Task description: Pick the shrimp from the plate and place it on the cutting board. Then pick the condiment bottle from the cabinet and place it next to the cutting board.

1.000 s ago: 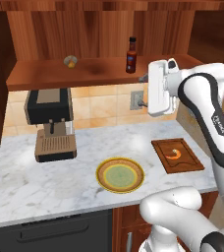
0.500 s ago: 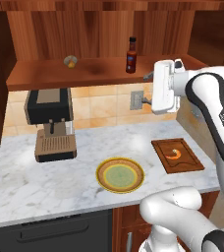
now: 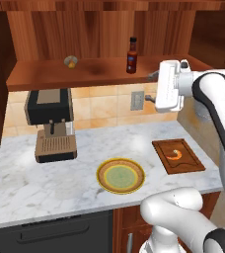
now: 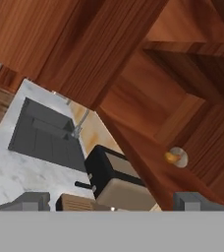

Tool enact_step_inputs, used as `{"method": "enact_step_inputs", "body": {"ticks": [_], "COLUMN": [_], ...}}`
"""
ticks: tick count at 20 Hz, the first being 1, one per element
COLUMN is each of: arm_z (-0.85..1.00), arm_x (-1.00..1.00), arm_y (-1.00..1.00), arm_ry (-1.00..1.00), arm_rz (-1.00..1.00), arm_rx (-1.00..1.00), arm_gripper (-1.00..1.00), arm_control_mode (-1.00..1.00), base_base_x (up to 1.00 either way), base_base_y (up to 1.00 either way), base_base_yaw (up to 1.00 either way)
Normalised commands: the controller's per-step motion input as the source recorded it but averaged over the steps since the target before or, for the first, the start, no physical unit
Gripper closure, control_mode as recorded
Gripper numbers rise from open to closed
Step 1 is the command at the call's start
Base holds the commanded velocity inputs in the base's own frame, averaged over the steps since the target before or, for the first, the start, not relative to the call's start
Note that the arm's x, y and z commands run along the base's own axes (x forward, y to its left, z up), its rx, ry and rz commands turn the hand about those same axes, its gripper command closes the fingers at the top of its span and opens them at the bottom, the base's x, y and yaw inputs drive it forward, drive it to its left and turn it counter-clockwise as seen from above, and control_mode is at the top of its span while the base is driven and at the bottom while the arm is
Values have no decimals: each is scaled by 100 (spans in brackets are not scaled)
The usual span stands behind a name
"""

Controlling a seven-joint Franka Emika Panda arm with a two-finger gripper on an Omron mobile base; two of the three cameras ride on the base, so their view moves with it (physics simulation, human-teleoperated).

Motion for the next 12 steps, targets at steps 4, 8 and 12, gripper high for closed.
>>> {"method": "enact_step_inputs", "body": {"ticks": [4,8,12], "arm_z": [2,3,9], "arm_x": [7,11,11], "arm_y": [-12,-16,-12], "arm_ry": [5,2,0], "arm_rz": [0,0,0], "arm_rx": [0,0,0], "arm_gripper": [-100,-100,-100], "arm_control_mode": [-100,-100,-100], "base_base_x": [0,0,0], "base_base_y": [0,0,0], "base_base_yaw": [0,0,0]}}
